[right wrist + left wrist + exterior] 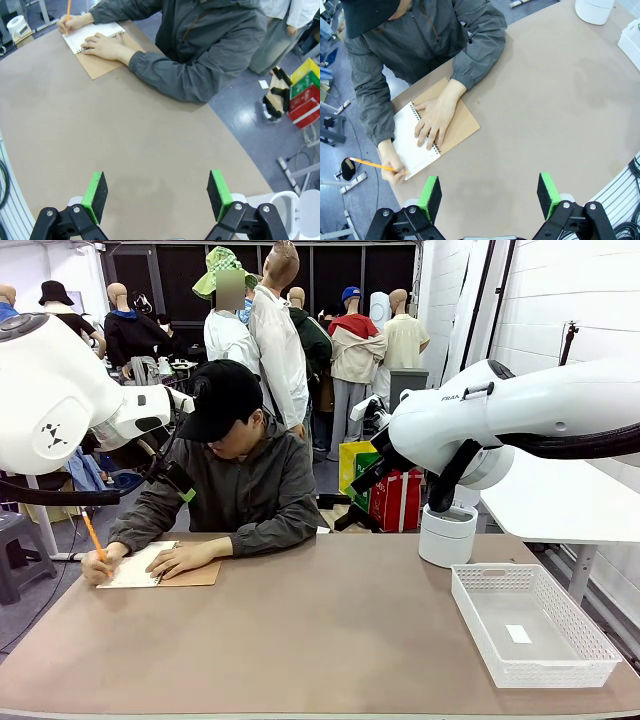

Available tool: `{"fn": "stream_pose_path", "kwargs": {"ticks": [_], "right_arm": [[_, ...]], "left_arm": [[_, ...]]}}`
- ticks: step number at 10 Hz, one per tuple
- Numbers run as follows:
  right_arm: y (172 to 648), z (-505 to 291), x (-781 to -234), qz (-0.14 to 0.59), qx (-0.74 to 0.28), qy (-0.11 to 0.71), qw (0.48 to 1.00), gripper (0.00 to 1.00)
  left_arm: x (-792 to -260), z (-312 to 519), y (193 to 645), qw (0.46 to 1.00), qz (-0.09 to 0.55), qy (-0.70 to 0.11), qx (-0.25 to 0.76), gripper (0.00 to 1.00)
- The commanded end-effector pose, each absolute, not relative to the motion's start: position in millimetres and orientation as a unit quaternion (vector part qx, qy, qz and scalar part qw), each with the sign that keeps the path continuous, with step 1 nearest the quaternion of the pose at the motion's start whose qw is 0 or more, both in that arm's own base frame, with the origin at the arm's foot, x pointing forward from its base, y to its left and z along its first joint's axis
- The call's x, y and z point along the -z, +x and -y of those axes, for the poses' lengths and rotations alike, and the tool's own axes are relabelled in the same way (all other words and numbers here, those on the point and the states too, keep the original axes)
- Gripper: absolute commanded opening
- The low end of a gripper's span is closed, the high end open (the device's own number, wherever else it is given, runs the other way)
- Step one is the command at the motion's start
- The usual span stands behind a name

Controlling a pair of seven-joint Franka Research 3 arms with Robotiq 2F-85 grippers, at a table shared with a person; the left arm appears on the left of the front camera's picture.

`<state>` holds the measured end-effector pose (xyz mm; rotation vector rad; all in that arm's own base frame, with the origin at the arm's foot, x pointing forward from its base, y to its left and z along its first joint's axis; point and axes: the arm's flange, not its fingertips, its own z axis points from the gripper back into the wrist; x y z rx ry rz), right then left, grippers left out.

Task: Sort the paper based on its condition.
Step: If a person hands you a paper, place it in the Organizing basket , and if it's crumpled, put it in the Trash can.

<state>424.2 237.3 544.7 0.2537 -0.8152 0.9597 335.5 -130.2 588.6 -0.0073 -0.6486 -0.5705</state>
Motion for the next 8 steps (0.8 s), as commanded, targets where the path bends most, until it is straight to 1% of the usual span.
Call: {"fn": "stream_pose_path", "kwargs": {"ticks": [1,8], "right_arm": [[424.4,-236.9,-544.9,0.381,-0.447,0.118,0.801,1.00],[424.4,-236.9,-544.9,0.381,-0.447,0.118,0.801,1.00]], "left_arm": [[-590.0,129.9,336.1,0.909,0.314,-0.003,0.276,1.00],[-590.0,129.9,336.1,0.909,0.314,-0.003,0.276,1.00]]}}
